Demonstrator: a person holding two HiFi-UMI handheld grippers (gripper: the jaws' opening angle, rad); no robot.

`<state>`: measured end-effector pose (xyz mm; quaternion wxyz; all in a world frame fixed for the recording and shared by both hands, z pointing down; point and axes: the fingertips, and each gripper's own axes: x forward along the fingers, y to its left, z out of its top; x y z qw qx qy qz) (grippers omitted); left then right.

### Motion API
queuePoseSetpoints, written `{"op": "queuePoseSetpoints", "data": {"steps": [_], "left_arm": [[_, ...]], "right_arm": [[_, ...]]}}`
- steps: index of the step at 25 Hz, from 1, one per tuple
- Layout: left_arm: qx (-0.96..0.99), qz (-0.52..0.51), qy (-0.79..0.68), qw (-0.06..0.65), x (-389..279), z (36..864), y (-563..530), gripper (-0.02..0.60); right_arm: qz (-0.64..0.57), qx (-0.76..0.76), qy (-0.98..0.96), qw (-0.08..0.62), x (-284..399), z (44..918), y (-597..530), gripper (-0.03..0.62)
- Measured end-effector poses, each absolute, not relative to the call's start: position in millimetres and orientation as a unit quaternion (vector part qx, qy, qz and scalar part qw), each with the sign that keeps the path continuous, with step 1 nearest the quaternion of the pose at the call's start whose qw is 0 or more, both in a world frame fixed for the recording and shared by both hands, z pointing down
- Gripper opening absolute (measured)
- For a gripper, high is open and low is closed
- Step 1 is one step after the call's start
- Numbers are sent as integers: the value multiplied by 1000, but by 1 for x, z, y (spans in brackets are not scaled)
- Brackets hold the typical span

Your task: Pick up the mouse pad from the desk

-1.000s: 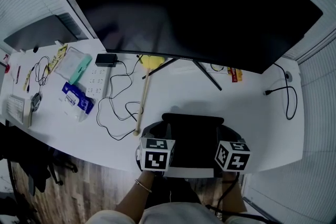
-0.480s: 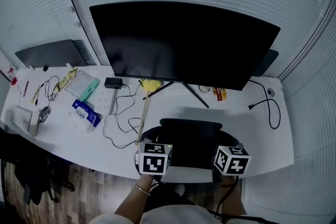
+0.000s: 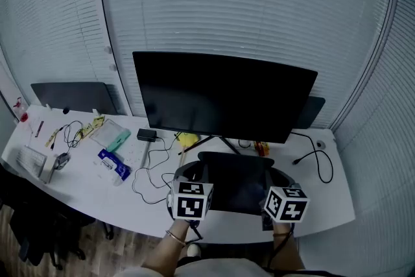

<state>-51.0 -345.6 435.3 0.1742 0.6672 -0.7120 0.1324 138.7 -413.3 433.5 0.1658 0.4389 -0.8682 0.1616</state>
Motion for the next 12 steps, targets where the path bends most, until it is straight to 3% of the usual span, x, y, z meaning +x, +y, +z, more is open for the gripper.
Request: {"op": "queuePoseSetpoints", "data": {"steps": [12], "left_arm": [[671, 120, -717, 149, -51, 413, -345, 46]], "right_arm": [[138, 445, -873, 142, 138, 409, -413, 52]]}}
